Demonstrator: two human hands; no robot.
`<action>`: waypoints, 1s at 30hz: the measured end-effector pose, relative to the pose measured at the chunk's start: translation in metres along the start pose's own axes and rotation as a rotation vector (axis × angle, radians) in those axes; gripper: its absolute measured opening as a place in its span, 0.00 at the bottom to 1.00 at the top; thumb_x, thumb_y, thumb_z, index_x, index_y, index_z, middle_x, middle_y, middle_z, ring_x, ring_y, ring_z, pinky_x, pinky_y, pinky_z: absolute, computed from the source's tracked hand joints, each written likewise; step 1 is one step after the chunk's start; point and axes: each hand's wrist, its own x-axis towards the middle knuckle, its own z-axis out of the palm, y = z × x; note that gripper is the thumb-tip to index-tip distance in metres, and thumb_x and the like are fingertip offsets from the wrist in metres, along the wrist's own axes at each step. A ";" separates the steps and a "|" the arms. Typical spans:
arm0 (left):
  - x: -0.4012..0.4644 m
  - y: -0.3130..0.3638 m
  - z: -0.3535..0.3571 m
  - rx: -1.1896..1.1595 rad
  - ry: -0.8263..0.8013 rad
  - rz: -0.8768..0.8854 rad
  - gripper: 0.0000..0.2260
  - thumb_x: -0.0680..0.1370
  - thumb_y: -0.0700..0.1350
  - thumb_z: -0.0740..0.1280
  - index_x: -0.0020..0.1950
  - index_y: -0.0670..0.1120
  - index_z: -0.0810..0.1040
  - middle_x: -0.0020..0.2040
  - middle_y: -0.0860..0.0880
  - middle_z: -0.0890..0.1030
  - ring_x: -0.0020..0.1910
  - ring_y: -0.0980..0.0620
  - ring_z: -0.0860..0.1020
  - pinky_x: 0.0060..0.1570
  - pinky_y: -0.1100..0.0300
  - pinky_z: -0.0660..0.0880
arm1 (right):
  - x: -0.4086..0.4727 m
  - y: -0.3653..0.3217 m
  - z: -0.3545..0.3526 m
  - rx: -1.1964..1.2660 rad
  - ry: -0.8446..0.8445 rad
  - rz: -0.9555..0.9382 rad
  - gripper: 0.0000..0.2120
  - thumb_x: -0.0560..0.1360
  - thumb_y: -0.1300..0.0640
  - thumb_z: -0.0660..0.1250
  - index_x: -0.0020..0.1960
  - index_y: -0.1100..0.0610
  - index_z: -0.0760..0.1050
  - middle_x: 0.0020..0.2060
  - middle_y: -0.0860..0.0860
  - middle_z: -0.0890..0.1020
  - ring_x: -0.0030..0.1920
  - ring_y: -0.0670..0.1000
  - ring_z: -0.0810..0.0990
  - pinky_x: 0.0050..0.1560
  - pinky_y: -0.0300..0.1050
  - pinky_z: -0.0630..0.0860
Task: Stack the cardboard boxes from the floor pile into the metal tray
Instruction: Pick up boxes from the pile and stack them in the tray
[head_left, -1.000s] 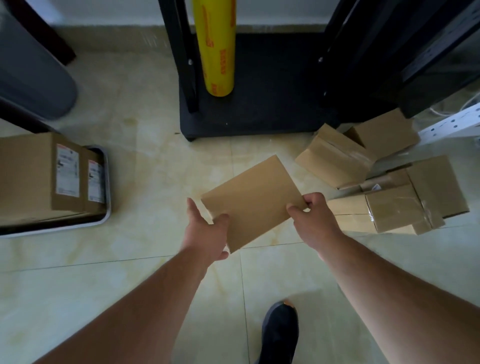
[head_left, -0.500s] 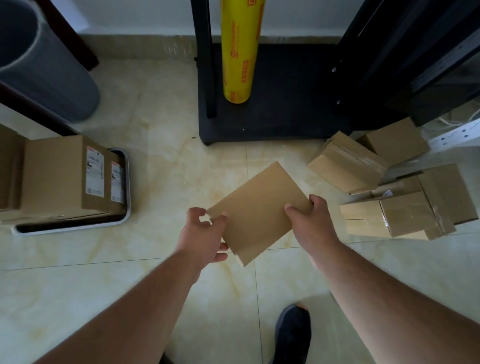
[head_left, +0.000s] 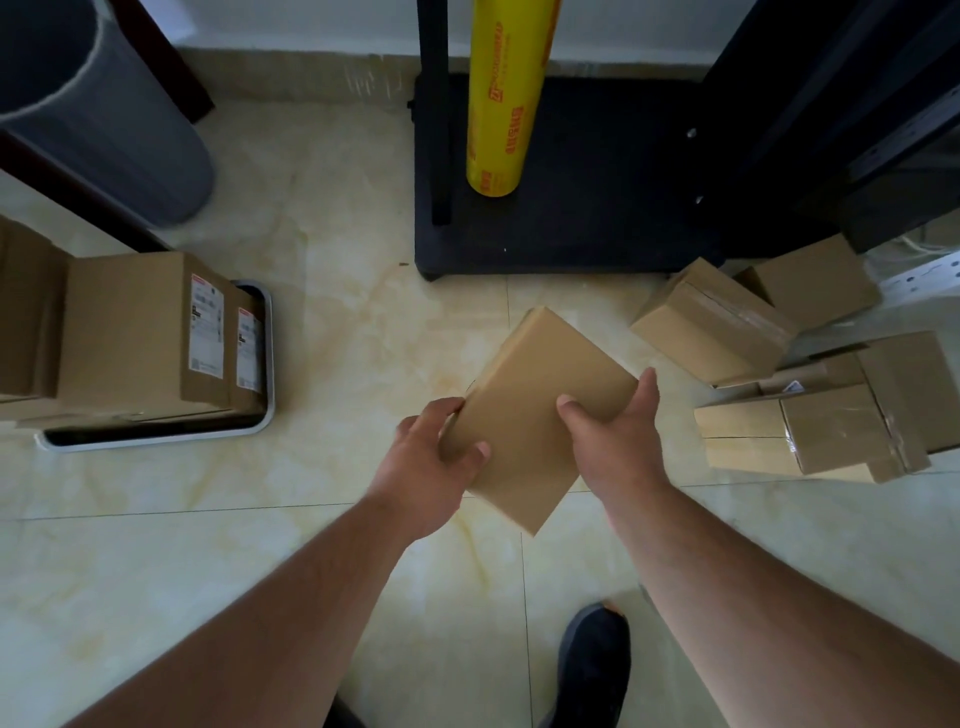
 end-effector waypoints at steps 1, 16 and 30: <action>0.000 -0.001 0.000 -0.014 0.002 0.000 0.24 0.79 0.53 0.72 0.73 0.63 0.70 0.66 0.54 0.70 0.47 0.46 0.84 0.47 0.46 0.86 | -0.001 0.000 0.002 0.026 0.007 0.015 0.50 0.77 0.48 0.73 0.84 0.47 0.40 0.59 0.43 0.73 0.54 0.50 0.76 0.54 0.47 0.75; -0.008 -0.009 -0.032 -0.386 0.149 -0.092 0.19 0.82 0.52 0.70 0.73 0.59 0.71 0.62 0.52 0.77 0.43 0.47 0.85 0.44 0.53 0.86 | -0.030 -0.011 0.050 0.026 -0.248 -0.011 0.18 0.78 0.55 0.69 0.65 0.41 0.71 0.53 0.37 0.81 0.51 0.41 0.80 0.50 0.43 0.77; -0.042 -0.022 -0.118 -0.532 0.378 -0.078 0.11 0.81 0.54 0.70 0.62 0.59 0.73 0.49 0.53 0.83 0.51 0.42 0.85 0.53 0.42 0.84 | -0.081 -0.076 0.113 -0.089 -0.361 -0.222 0.24 0.80 0.51 0.68 0.74 0.38 0.67 0.58 0.31 0.77 0.59 0.44 0.80 0.59 0.45 0.76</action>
